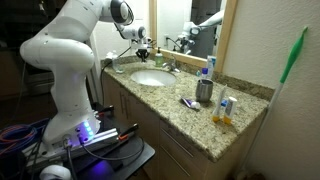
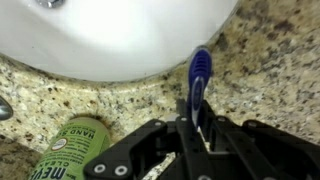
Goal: Put the shaving stick on the right side of the sink
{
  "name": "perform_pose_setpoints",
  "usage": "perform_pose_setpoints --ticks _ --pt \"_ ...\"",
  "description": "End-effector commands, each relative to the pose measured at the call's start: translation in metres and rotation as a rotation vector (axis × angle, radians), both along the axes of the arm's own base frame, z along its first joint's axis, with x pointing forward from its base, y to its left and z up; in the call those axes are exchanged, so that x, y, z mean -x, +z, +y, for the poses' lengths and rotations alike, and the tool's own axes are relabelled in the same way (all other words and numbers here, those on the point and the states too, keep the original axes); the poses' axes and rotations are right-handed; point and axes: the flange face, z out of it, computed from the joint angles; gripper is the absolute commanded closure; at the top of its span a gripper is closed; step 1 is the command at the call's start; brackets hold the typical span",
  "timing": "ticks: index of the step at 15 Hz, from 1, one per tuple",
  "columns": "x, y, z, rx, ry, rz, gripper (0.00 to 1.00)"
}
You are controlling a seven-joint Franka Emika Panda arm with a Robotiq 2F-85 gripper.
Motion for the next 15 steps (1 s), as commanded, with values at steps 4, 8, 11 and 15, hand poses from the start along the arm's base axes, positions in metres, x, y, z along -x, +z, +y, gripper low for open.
perform_pose_setpoints --ticks 4,8,11,15 --pt "0.075 0.025 -0.054 -0.046 0.032 0.265 0.96" --pt "0.102 0.003 -0.105 -0.112 -0.142 0.354 0.96" --pt "0.117 -0.017 -0.147 -0.203 -0.3 0.349 0.96" --pt "0.145 -0.042 -0.205 -0.281 -0.506 0.229 0.96"
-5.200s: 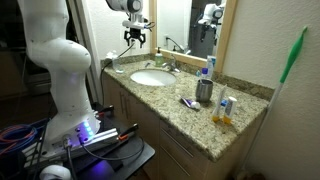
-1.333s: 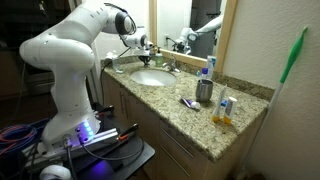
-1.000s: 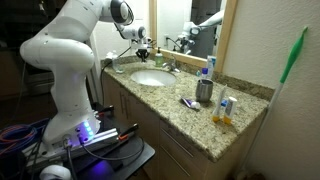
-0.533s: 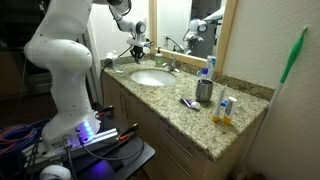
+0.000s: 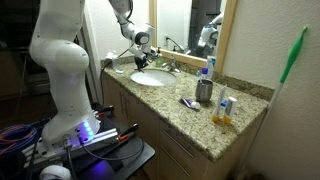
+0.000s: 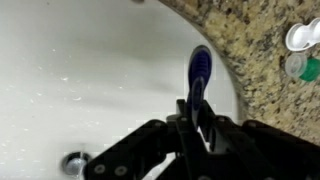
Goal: Put the shaving stick on the right side of the sink
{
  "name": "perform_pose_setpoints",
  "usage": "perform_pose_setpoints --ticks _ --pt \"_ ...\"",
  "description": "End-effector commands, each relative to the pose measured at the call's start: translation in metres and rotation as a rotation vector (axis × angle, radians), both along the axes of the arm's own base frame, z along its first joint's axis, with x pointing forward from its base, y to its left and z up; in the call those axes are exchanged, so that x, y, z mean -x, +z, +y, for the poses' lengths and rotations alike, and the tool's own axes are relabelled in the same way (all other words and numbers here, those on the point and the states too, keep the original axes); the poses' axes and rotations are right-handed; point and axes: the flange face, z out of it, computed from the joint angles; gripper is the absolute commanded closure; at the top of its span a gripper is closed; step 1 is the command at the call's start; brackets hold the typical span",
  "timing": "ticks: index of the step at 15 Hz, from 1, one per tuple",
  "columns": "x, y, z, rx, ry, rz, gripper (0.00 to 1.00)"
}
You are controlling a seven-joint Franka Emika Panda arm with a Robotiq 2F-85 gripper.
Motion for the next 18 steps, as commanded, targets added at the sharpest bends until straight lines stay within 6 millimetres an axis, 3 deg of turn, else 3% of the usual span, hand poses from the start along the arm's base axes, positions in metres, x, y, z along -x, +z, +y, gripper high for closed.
perform_pose_setpoints --ticks 1,6,7,9,10,17,18 --pt "0.044 -0.013 -0.053 0.0 -0.187 -0.096 0.96" --pt "0.094 -0.03 -0.095 0.049 -0.407 -0.198 0.96" --pt "0.071 -0.035 -0.083 0.035 -0.354 -0.171 0.85" --pt "0.085 -0.037 -0.091 0.049 -0.385 -0.184 0.85" --pt "0.087 -0.036 -0.092 0.05 -0.389 -0.185 0.96" --pt "0.072 -0.017 -0.071 -0.045 -0.54 -0.271 0.96" --pt "0.045 0.022 -0.094 -0.063 -0.55 -0.281 0.96"
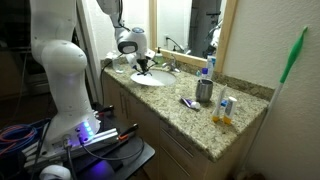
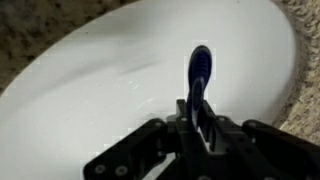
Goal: Put the shaving stick on the right side of the sink
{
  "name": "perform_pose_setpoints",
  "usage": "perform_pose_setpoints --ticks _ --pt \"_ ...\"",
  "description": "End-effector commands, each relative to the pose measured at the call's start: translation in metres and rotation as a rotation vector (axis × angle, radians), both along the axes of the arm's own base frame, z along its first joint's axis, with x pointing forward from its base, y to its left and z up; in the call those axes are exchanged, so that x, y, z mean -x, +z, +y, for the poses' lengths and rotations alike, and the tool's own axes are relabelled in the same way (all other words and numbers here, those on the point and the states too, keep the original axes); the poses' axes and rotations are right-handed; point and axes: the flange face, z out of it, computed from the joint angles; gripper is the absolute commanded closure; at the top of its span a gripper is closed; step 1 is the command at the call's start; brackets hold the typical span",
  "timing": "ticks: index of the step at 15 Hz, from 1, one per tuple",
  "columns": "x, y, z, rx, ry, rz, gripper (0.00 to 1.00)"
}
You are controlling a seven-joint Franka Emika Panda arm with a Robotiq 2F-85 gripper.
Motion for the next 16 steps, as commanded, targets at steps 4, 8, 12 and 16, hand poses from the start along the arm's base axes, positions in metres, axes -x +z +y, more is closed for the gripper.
perform_pose_setpoints --ticks 4,8,12,16 --pt "-0.038 0.034 -0.024 -0.019 -0.032 -0.034 0.85" --pt "-0.049 0.028 -0.019 -0.031 -0.011 -0.005 0.96" --pt "-0.061 0.015 -0.016 -0.02 -0.005 0.014 0.96" --pt "-0.079 0.004 -0.021 -0.006 -0.027 0.016 0.96"
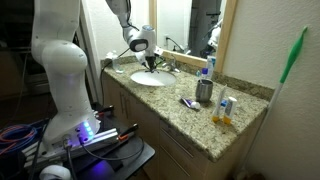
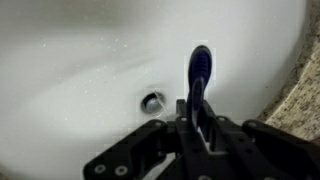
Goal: Put the shaving stick on the right side of the sink
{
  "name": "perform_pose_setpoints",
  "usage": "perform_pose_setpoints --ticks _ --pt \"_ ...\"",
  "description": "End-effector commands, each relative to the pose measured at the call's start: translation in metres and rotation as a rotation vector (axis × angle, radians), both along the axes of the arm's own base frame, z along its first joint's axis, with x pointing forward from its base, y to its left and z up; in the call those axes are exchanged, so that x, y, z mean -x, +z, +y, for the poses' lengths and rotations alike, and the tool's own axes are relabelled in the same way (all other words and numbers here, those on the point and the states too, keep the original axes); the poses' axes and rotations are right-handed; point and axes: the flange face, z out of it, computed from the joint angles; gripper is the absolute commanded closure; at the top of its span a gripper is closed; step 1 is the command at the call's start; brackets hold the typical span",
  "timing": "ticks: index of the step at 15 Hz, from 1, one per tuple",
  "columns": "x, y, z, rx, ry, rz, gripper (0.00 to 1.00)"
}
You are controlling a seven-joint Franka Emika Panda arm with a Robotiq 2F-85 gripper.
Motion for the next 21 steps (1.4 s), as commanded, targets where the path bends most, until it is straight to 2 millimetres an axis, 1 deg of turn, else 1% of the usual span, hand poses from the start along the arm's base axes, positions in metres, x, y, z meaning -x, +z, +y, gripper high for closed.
perform_pose_setpoints --ticks 1,4,7,8,11,12,15,19,20,21 --pt "-0.023 -0.01 -0.002 0.0 -0.009 0.005 0.96" --pt "-0.037 -0.003 0.008 -0.032 0.02 -0.024 0.96" --pt "-0.046 0.001 0.015 -0.034 0.014 -0.041 0.96" --pt "-0.038 0.002 0.013 -0.026 0.007 -0.04 0.85" --pt "-0.042 0.005 0.014 -0.029 0.007 -0.048 0.85" --pt "-0.041 0.001 0.014 -0.028 0.004 -0.033 0.96" --pt "-0.047 -0.008 0.014 -0.017 -0.022 -0.064 0.96" --pt "-0.05 -0.016 0.013 -0.008 -0.037 -0.072 0.96" --pt "-0.045 -0.011 0.011 -0.016 -0.022 -0.059 0.96" --pt "-0.045 -0.014 0.011 -0.015 -0.023 -0.057 0.85"
